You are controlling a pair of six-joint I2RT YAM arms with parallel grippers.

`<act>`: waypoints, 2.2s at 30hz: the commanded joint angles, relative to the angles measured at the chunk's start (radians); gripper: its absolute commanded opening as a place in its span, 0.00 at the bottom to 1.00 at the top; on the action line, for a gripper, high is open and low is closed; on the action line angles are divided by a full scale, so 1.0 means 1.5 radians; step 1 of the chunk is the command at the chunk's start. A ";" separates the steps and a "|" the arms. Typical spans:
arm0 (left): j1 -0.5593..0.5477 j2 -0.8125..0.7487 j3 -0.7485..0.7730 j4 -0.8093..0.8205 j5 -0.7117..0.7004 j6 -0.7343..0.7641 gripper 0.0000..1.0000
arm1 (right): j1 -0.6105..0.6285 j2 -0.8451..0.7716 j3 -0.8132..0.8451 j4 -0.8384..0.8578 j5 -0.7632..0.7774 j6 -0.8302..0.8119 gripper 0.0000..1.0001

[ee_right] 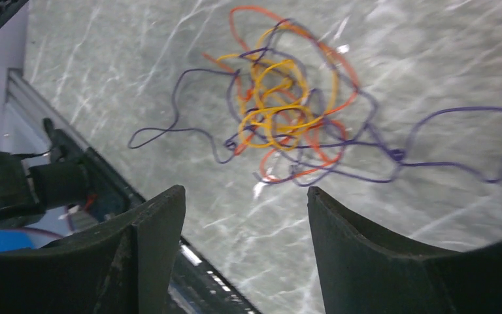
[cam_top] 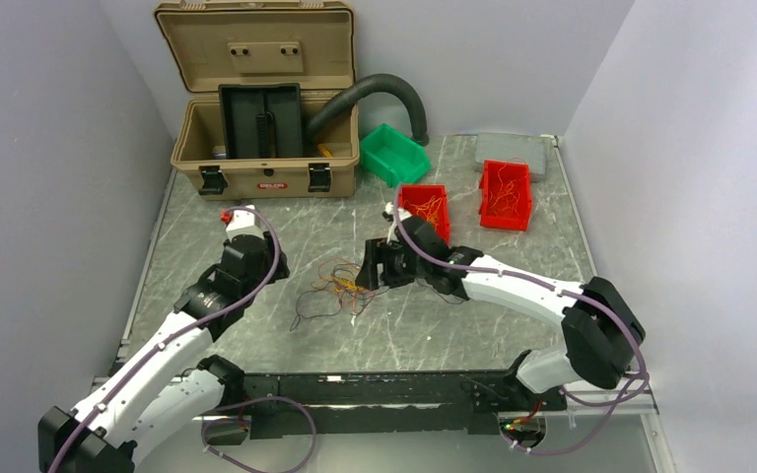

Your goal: Untangle the cables

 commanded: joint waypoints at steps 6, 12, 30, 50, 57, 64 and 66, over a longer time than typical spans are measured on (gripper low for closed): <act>0.009 -0.046 0.020 -0.038 0.042 -0.014 0.60 | 0.104 0.084 0.012 0.140 0.058 0.233 0.65; 0.010 -0.027 0.071 -0.088 0.065 0.004 0.62 | 0.149 0.157 0.070 0.092 0.077 0.229 0.68; 0.010 -0.129 0.196 -0.275 -0.067 0.026 0.64 | 0.210 0.361 0.267 0.102 -0.042 -0.287 0.71; 0.011 -0.173 0.231 -0.315 -0.126 0.040 0.78 | 0.232 0.348 0.260 0.243 -0.203 -0.257 0.00; 0.010 -0.180 0.214 -0.271 -0.081 0.028 0.82 | 0.167 0.131 0.253 0.218 -0.196 -0.194 0.00; 0.010 -0.118 0.153 -0.108 0.132 0.075 0.93 | 0.105 0.039 0.430 0.049 -0.127 -0.207 0.00; 0.010 -0.103 0.136 -0.047 0.199 0.080 0.97 | 0.088 0.042 0.503 -0.003 -0.106 -0.208 0.00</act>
